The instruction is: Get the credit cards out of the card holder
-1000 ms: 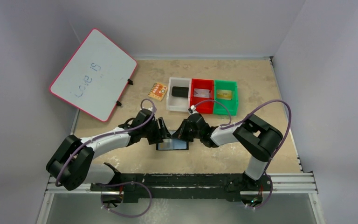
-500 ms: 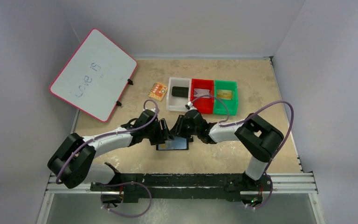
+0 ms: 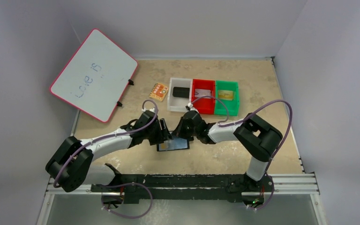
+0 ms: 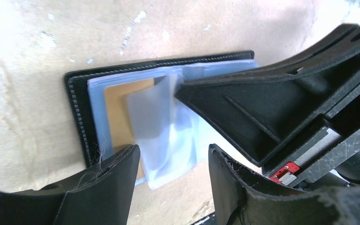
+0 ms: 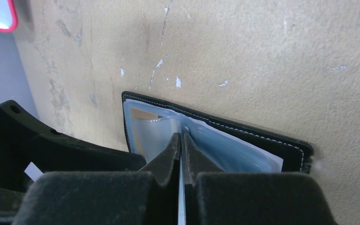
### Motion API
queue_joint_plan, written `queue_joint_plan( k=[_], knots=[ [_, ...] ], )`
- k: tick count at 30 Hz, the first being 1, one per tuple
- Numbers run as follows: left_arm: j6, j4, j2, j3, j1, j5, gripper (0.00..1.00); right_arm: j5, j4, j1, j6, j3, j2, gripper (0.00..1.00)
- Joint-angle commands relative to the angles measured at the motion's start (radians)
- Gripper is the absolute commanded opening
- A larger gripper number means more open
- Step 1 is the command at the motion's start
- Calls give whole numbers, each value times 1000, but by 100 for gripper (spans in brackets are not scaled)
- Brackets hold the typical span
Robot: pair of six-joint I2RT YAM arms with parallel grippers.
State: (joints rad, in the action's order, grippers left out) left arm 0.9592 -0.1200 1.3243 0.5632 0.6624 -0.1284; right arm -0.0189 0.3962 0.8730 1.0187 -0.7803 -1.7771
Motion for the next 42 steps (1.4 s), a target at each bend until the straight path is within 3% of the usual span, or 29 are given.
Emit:
queue_joint_plan(
  k=[1, 8, 17, 25, 29, 34, 42],
  knots=[
    [-4, -75, -38, 5, -2, 115, 57, -39, -4, -25, 58, 103, -12, 0],
    [3, -60, -38, 12, -1, 107, 58, -81, 88, -58, 103, 168, -34, 0],
    [14, 53, 49, 4, -1, -29, 59, -166, 252, -95, 150, 250, -87, 0],
    [36, 99, 55, 3, 2, -46, 57, -174, 270, -100, 148, 257, -72, 1],
    [49, 119, 35, 21, 4, -52, 57, -161, 248, -100, 100, 248, 26, 22],
    [46, 130, 56, 55, 13, -79, 55, -85, 114, -100, 60, 204, 170, 36],
    [46, 152, 81, 99, 67, -85, 54, 171, -170, -100, 137, 224, 418, 43]
  ],
)
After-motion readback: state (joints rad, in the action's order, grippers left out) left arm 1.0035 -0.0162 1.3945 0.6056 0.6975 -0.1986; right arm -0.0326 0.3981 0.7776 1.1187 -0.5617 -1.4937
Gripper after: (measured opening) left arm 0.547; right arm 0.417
